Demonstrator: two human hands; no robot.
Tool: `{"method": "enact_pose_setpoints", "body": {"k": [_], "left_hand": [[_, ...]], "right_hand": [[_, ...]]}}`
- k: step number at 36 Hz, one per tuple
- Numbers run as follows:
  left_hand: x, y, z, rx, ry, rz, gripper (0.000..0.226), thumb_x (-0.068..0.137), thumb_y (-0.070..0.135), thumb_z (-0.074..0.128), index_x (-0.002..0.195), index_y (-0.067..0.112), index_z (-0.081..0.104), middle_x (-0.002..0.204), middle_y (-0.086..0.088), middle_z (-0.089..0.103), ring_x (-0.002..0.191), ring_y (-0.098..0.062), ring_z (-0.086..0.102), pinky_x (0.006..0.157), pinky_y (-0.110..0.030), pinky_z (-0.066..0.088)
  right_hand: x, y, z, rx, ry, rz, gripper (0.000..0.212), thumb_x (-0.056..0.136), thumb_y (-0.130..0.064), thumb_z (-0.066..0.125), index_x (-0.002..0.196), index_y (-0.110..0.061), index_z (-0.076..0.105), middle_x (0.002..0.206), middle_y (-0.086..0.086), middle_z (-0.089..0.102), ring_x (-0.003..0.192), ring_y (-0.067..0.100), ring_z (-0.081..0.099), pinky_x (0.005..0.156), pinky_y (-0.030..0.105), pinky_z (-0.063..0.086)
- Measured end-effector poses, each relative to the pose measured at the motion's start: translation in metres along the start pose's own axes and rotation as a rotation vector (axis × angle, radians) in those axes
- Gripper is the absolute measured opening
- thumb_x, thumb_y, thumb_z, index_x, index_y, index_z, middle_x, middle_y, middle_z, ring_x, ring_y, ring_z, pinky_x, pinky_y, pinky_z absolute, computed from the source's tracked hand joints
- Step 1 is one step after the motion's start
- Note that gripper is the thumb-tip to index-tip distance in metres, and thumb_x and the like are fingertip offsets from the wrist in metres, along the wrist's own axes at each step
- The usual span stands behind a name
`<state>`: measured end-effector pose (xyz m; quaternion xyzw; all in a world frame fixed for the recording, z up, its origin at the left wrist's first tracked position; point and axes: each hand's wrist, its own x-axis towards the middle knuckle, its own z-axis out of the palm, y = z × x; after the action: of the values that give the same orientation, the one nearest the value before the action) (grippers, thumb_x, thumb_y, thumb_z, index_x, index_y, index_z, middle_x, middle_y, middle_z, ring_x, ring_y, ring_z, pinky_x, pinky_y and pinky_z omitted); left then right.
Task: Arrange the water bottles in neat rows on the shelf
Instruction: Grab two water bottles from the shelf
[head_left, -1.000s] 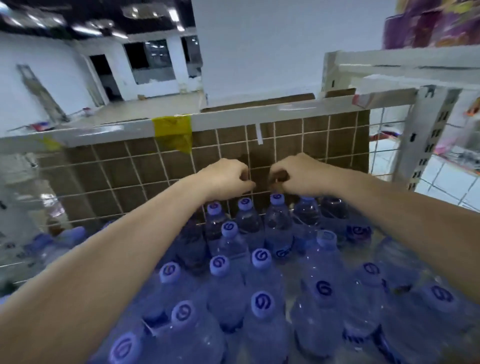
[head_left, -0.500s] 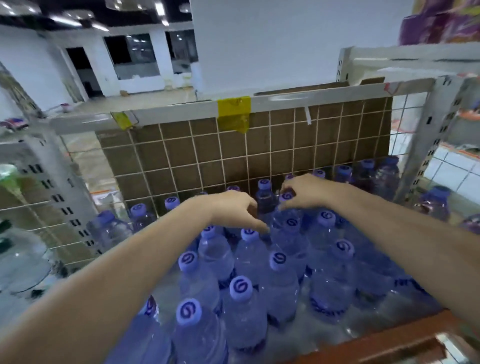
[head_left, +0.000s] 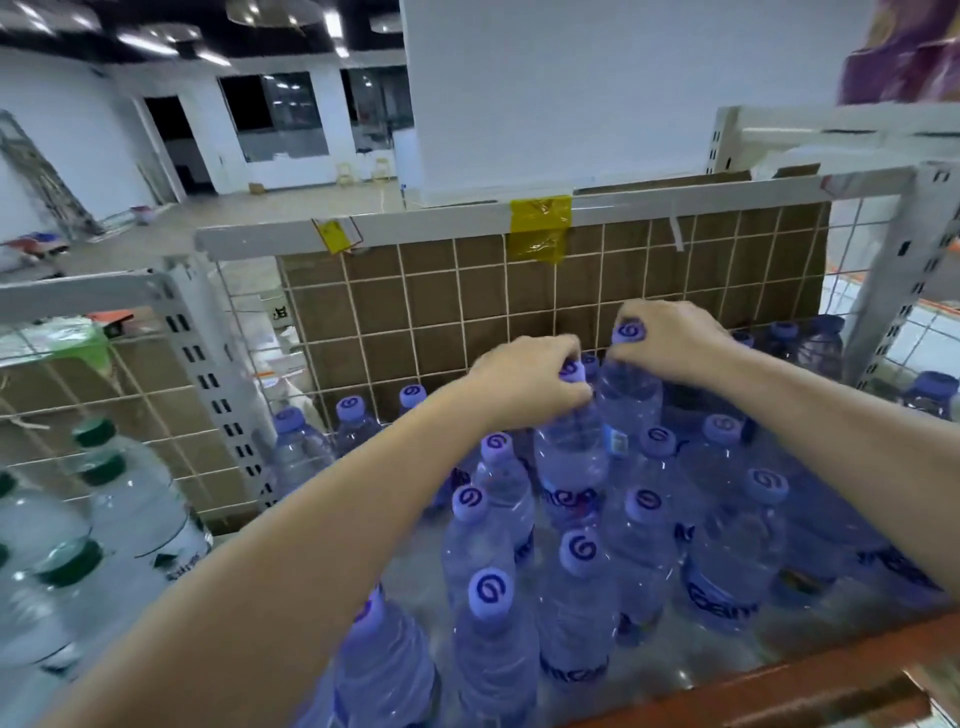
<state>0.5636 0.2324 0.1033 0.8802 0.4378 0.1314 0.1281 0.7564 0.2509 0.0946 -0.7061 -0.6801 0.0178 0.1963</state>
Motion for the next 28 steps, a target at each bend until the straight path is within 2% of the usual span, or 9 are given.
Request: {"method": "enact_pose_setpoints", "body": {"k": [2, 6, 9, 12, 16, 19, 22, 25, 28], "left_hand": [[-0.005, 0.003, -0.019, 0.007, 0.142, -0.009, 0.019, 0.086, 0.039, 0.053, 0.086, 0.021, 0.047, 0.079, 0.002, 0.057, 0.079, -0.025, 0.054, 0.063, -0.034, 0.038], [-0.017, 0.005, -0.051, -0.002, 0.396, -0.028, 0.018, 0.087, 0.038, 0.052, 0.093, 0.021, 0.050, 0.077, 0.003, 0.056, 0.076, -0.025, 0.053, 0.062, -0.033, 0.035], [-0.026, -0.002, -0.076, 0.017, 0.491, -0.063, 0.019, 0.089, 0.038, 0.053, 0.095, 0.020, 0.052, 0.076, 0.005, 0.054, 0.078, -0.023, 0.053, 0.067, -0.033, 0.038], [-0.038, -0.016, -0.095, 0.035, 0.533, -0.081, 0.015, 0.088, 0.039, 0.053, 0.087, 0.025, 0.047, 0.071, 0.009, 0.049, 0.072, -0.021, 0.049, 0.068, -0.034, 0.039], [-0.057, -0.038, -0.109, 0.050, 0.523, -0.111, 0.014, 0.084, 0.037, 0.052, 0.084, 0.024, 0.046, 0.071, 0.006, 0.050, 0.071, -0.023, 0.050, 0.068, -0.038, 0.042], [-0.077, -0.057, -0.114, 0.112, 0.517, -0.165, 0.017, 0.086, 0.030, 0.053, 0.087, 0.014, 0.049, 0.077, -0.005, 0.056, 0.072, -0.027, 0.049, 0.063, -0.035, 0.036], [-0.096, -0.082, -0.115, 0.114, 0.404, -0.209, 0.018, 0.089, 0.027, 0.053, 0.092, 0.009, 0.051, 0.081, -0.012, 0.059, 0.070, -0.025, 0.050, 0.061, -0.034, 0.036], [-0.111, -0.108, -0.114, 0.080, 0.275, -0.251, 0.016, 0.088, 0.024, 0.053, 0.091, 0.009, 0.051, 0.082, -0.015, 0.059, 0.066, -0.023, 0.048, 0.060, -0.034, 0.039], [-0.122, -0.132, -0.109, 0.087, 0.168, -0.290, 0.012, 0.088, 0.023, 0.054, 0.088, 0.011, 0.051, 0.081, -0.013, 0.060, 0.068, -0.027, 0.054, 0.062, -0.037, 0.044]], "right_hand": [[0.003, -0.015, -0.012, 0.046, 0.099, 0.001, 0.018, 0.081, -0.039, 0.063, 0.090, -0.023, 0.061, 0.086, 0.006, 0.061, 0.082, 0.031, 0.054, 0.068, 0.034, 0.040], [0.007, -0.042, -0.030, 0.201, 0.259, -0.034, 0.017, 0.080, -0.038, 0.060, 0.083, -0.021, 0.057, 0.081, 0.005, 0.058, 0.079, 0.030, 0.052, 0.068, 0.035, 0.040], [0.009, -0.061, -0.038, 0.283, 0.331, -0.108, 0.020, 0.082, -0.035, 0.059, 0.082, -0.015, 0.056, 0.078, 0.005, 0.058, 0.078, 0.030, 0.052, 0.065, 0.035, 0.037], [0.009, -0.084, -0.042, 0.307, 0.374, -0.194, 0.023, 0.082, -0.035, 0.058, 0.089, -0.013, 0.057, 0.082, 0.005, 0.059, 0.079, 0.027, 0.050, 0.065, 0.032, 0.032], [0.008, -0.114, -0.038, 0.348, 0.347, -0.290, 0.019, 0.084, -0.033, 0.058, 0.086, -0.016, 0.052, 0.078, 0.002, 0.055, 0.073, 0.023, 0.047, 0.056, 0.032, 0.030], [0.007, -0.140, -0.027, 0.369, 0.323, -0.358, 0.020, 0.084, -0.032, 0.059, 0.090, -0.013, 0.055, 0.081, 0.003, 0.057, 0.075, 0.023, 0.049, 0.060, 0.031, 0.031], [0.006, -0.165, -0.012, 0.363, 0.268, -0.397, 0.019, 0.084, -0.032, 0.060, 0.086, -0.015, 0.054, 0.081, 0.003, 0.058, 0.075, 0.022, 0.051, 0.056, 0.028, 0.033], [0.008, -0.186, 0.007, 0.382, 0.138, -0.418, 0.020, 0.083, -0.035, 0.065, 0.086, -0.017, 0.057, 0.086, 0.003, 0.063, 0.082, 0.025, 0.058, 0.069, 0.035, 0.046], [0.006, -0.203, 0.028, 0.282, 0.018, -0.446, 0.020, 0.083, -0.037, 0.065, 0.085, -0.019, 0.057, 0.084, 0.000, 0.061, 0.082, 0.024, 0.058, 0.069, 0.033, 0.043]]}}
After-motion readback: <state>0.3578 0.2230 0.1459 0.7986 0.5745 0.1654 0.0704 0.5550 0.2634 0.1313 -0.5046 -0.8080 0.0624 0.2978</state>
